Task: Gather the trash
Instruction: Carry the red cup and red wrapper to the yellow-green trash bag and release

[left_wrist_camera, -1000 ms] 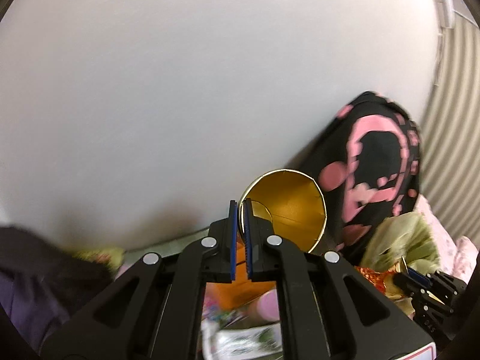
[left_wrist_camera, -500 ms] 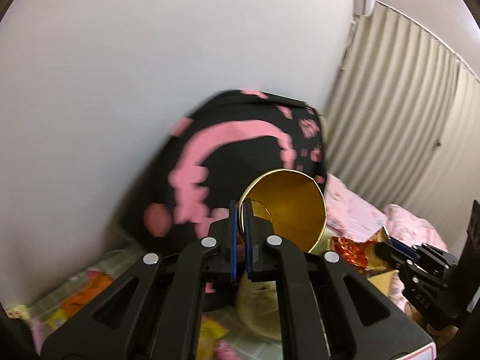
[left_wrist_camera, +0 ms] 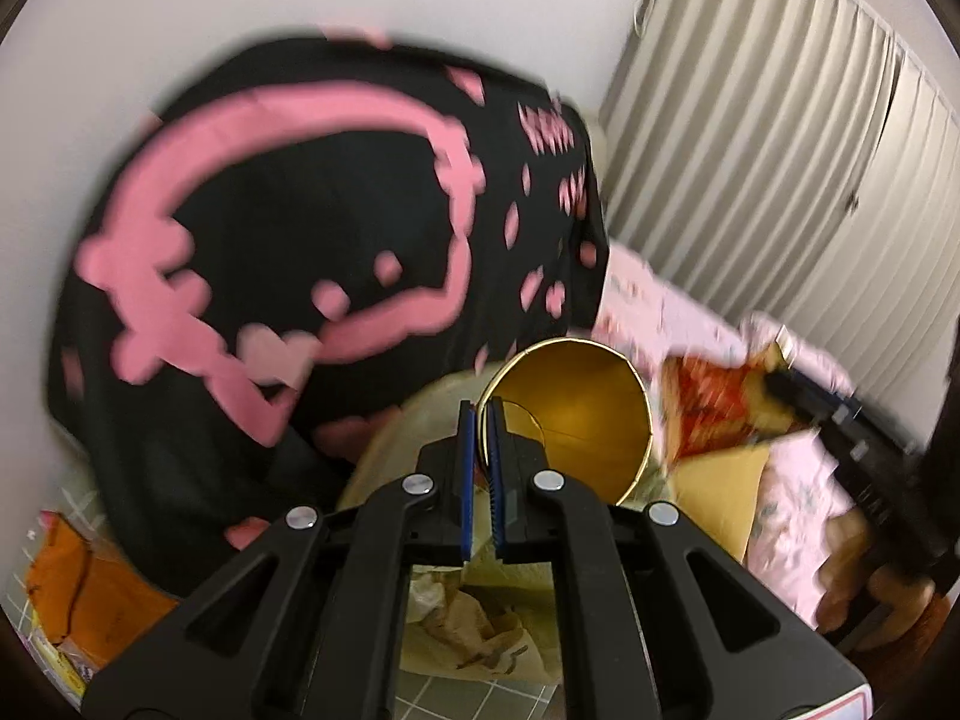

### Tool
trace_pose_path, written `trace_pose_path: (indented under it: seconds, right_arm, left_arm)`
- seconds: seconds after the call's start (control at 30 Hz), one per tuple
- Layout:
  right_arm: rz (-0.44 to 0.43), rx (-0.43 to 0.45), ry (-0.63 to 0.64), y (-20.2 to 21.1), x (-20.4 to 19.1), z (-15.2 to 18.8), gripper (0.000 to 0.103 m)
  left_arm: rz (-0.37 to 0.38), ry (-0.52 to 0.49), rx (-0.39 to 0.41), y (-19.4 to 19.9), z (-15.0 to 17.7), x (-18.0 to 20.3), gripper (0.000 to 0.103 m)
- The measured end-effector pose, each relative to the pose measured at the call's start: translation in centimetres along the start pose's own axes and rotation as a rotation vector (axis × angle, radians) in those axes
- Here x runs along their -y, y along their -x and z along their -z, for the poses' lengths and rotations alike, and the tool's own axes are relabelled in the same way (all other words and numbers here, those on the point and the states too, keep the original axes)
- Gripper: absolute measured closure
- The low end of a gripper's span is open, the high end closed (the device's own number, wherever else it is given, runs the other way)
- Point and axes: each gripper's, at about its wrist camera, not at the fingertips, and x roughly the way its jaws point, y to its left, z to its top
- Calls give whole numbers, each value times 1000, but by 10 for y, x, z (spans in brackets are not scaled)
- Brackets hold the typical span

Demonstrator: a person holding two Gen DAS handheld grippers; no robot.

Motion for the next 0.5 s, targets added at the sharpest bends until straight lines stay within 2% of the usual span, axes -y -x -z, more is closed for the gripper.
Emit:
trace_pose_path:
  seconds: [0.13,0.23,0.4,0.5]
  right_arm:
    - [16,-2,-25,-3,17,2,89]
    - [20,-17,-37,-8,24,5,89]
    - [-7,-41,-23,-15,15,14,89]
    - [-35,-57,-14,-22,3,18,89]
  left_arm:
    - [0,-32,-82,-32,15,14,99]
    - [24,-9,-113,-46,20,15,99]
    - [52,58,-94,-42,20,4,72]
    - [33,60,-63,-27,18,1,70]
